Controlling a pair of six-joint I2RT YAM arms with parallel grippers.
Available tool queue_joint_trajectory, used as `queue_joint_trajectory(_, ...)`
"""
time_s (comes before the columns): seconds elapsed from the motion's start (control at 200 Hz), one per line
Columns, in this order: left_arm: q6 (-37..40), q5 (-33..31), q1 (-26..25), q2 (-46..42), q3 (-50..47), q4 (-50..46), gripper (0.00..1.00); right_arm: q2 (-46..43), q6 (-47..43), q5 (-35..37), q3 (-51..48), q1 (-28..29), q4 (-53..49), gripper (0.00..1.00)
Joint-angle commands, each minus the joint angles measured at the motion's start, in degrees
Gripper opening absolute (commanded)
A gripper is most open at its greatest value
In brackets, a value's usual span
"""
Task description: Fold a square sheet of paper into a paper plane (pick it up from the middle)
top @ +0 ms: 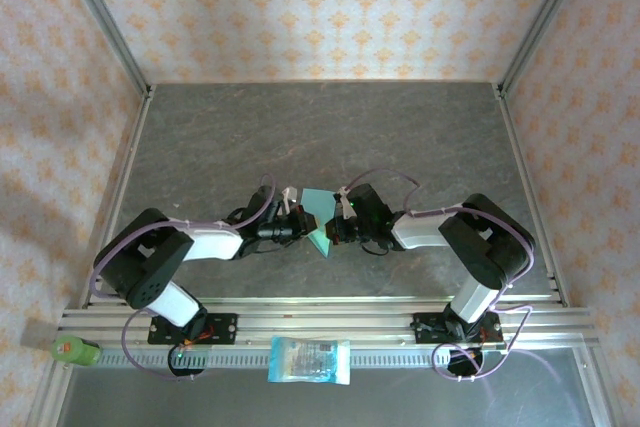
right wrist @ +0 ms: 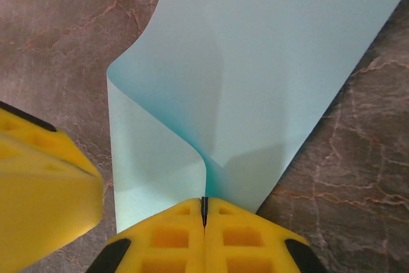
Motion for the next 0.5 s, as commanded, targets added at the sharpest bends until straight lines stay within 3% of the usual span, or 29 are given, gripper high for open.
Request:
queue_joint_trajectory(0.0,1.0,1.0,-0.3,1.0,1.5,1.2,0.0,1.0,-0.2,2.9,-0.3,-0.4,-2.2,0.01)
queue_joint_trajectory(0.495,4.3,-2.9,-0.1,4.7,1.0,-5.9,0.0,1.3,0.0,3.0,-0.9,-0.4,-2.3,0.0)
